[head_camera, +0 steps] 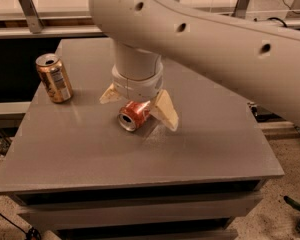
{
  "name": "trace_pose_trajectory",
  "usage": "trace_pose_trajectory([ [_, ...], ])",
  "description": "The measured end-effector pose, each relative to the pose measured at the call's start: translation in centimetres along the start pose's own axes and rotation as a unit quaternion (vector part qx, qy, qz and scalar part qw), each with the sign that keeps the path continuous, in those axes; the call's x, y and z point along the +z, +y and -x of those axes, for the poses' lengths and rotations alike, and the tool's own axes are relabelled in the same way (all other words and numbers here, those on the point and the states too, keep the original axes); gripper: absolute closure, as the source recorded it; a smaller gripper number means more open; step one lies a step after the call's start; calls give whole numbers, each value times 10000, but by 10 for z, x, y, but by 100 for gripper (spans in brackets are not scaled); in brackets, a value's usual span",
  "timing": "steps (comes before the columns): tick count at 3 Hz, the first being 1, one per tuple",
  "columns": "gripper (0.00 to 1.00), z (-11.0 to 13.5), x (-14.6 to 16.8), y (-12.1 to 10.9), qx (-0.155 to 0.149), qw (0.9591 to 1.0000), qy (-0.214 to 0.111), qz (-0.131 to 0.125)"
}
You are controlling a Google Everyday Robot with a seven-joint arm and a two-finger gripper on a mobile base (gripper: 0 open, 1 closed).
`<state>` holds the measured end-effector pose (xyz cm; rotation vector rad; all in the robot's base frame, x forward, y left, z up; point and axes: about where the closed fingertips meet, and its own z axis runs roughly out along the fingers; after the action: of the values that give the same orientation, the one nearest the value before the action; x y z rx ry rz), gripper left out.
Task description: Place coke can upright
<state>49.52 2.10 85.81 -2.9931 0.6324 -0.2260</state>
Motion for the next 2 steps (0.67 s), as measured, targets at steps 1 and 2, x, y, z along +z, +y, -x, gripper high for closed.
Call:
trace_pose_trajectory([
  [1, 0, 0, 13, -17, -304, 9990, 156, 298],
  [2, 0, 4, 17, -23, -306, 9991, 102, 281],
])
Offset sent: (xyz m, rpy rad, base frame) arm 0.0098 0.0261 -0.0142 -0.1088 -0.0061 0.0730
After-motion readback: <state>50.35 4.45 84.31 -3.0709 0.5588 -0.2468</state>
